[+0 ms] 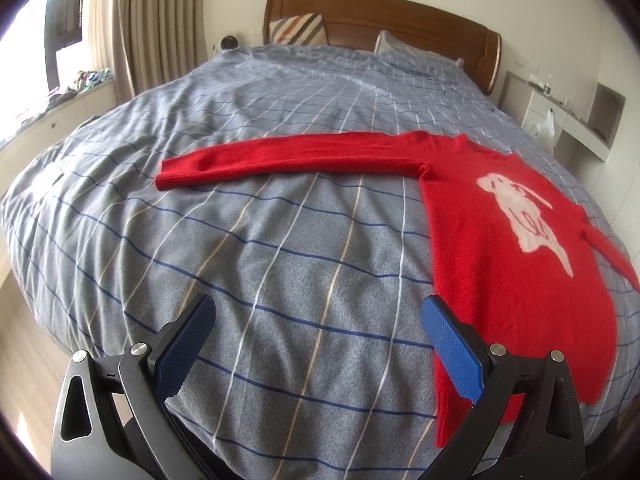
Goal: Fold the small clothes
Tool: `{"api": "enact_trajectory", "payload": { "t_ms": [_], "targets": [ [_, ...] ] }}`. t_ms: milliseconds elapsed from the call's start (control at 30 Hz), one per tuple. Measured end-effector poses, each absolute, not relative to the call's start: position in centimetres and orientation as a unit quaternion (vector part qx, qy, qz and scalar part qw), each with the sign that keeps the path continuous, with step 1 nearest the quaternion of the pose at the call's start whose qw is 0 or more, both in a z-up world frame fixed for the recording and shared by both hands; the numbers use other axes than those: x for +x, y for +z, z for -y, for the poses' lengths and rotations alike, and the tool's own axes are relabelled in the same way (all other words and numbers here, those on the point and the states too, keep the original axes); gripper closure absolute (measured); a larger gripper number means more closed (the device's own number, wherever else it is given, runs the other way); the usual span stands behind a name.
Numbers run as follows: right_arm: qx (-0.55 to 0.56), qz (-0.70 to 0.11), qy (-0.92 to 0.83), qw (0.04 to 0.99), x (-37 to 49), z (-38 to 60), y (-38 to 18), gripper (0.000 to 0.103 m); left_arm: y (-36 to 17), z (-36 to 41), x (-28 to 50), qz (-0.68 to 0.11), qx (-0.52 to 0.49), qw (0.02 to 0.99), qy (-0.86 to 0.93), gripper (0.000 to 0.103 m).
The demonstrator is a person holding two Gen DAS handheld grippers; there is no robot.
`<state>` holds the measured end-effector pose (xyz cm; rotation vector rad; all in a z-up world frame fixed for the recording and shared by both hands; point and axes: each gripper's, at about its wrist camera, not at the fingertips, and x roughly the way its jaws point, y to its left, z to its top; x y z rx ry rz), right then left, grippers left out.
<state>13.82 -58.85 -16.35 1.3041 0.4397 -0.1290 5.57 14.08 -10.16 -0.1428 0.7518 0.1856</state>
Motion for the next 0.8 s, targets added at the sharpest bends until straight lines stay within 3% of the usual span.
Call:
{"api": "enact_trajectory", "payload": {
  "t_ms": [133, 233, 333, 367, 567, 800],
  "targets": [
    [0.623, -0.215, -0.067, 0.749, 15.6, 60.0, -17.3, 0.043, -10.1, -13.5, 5.7, -0.365, -0.055, 0.925, 0.091, 0.000],
    [0.629, -0.231, -0.078, 0.738, 16.6, 60.6, -17.9, 0.058, -10.2, -13.2, 5.7, -0.364, -0.050, 0.926, 0.090, 0.000],
    [0.602, -0.267, -0.083, 0.748, 17.5, 60.6, -17.9, 0.085, -10.5, -13.1, 5.7, -0.367, -0.051, 0.925, 0.089, 0.000],
    [0.590, -0.278, -0.087, 0.753, 17.8, 60.4, -17.6, 0.098, -10.7, -13.2, 5.7, -0.368, -0.052, 0.924, 0.089, 0.000],
    [0.483, -0.275, -0.066, 0.829, 19.8, 56.9, -9.7, 0.098, -11.4, -14.5, 5.2, -0.364, -0.073, 0.923, 0.099, 0.000],
    [0.329, -0.286, 0.097, 0.895, 28.7, 39.4, 2.4, 0.098, -13.0, -16.4, 4.6, -0.358, -0.121, 0.919, 0.114, 0.000]
  ]
}}
